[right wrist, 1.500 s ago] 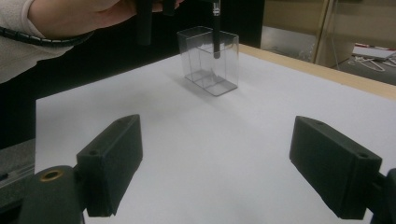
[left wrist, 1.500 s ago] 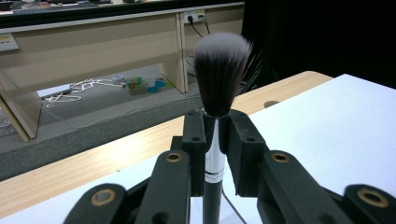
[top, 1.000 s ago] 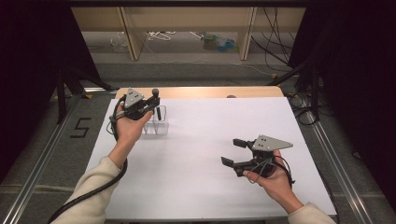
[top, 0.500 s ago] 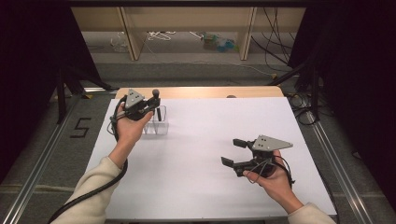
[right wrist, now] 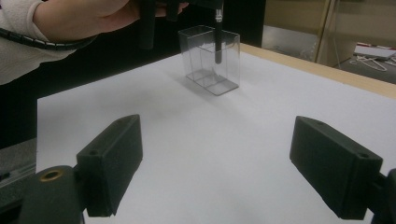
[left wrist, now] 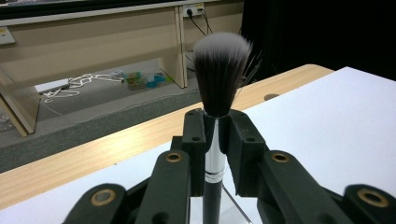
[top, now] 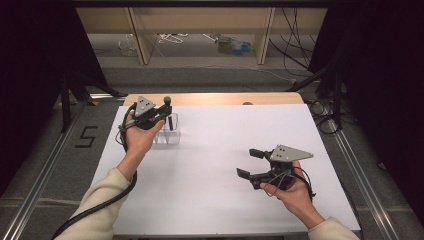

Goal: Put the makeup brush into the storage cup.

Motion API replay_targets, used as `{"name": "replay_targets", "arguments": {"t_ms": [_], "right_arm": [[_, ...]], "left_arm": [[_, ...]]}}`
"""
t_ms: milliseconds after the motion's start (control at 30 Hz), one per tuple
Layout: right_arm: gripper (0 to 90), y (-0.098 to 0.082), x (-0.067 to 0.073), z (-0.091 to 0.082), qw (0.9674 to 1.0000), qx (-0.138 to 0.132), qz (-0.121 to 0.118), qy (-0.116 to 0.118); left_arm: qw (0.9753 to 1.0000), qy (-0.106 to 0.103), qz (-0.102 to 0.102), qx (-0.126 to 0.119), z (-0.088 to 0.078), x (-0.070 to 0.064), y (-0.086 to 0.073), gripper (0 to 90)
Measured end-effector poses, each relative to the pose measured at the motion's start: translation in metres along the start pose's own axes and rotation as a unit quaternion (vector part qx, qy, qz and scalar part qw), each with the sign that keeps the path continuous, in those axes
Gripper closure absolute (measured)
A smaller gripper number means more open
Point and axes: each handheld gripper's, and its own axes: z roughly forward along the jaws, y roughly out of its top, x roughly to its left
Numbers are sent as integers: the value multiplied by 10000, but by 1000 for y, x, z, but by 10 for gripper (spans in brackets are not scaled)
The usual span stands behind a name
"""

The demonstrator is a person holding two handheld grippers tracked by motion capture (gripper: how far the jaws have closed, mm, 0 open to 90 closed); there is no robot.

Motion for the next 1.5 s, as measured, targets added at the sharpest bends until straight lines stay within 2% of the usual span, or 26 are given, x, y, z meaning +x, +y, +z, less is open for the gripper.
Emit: {"name": "replay_targets", "arguments": {"t_ms": [33,200,233,333,367,433,533,600,633,667,700,767,800,967,1000,1300,1333,1400,1500], "right_arm": [[179,0,0,-1,10000,65,-7,-10],[179,0,0,0,10000,5,-3,3],[179,0,0,0,10000,7,-3,4],[179,0,0,0,10000,9,1,5],[179,0,0,0,10000,9,-1,5],[179,0,0,-1,9999,110,-9,-18],[179,0,0,-1,9999,107,-10,-18],[179,0,0,0,10000,8,-3,10],[179,0,0,0,10000,9,-2,11],[178,0,0,-1,9999,100,-11,-16],[179,0,0,0,10000,8,1,12],[179,0,0,0,10000,8,-3,8],[179,0,0,0,10000,7,-6,8],[179,0,0,0,10000,7,1,16],[179,0,0,0,10000,5,0,16],[179,0,0,0,10000,13,-8,7],[179,0,0,0,10000,12,-9,8],[179,0,0,0,10000,11,-9,10],[179,0,0,0,10000,12,-5,9]], "left_arm": [[10000,3,-17,2,0,0,0,779],[10000,5,41,0,0,1,0,779],[10000,-5,-13,3,0,0,-1,779],[10000,3,30,19,1,1,-1,779],[10000,-8,-24,28,1,1,-2,779],[10000,-7,-11,43,1,0,-2,779],[10000,-9,-22,58,2,0,-3,779],[10000,-5,-16,64,2,0,-4,779],[10000,6,24,67,2,1,-4,779],[10000,2,-41,71,2,0,-4,779],[10000,5,-20,74,2,1,-4,779],[10000,16,44,72,3,1,-4,779],[10000,8,-14,73,3,1,-5,779],[10000,12,15,98,3,1,-6,779],[9999,4,-38,100,4,1,-7,779],[9999,22,-50,125,5,2,-10,779],[9999,18,-105,135,5,1,-10,779],[9999,33,-21,168,5,2,-11,779],[9998,23,-80,185,7,2,-13,779]]}}
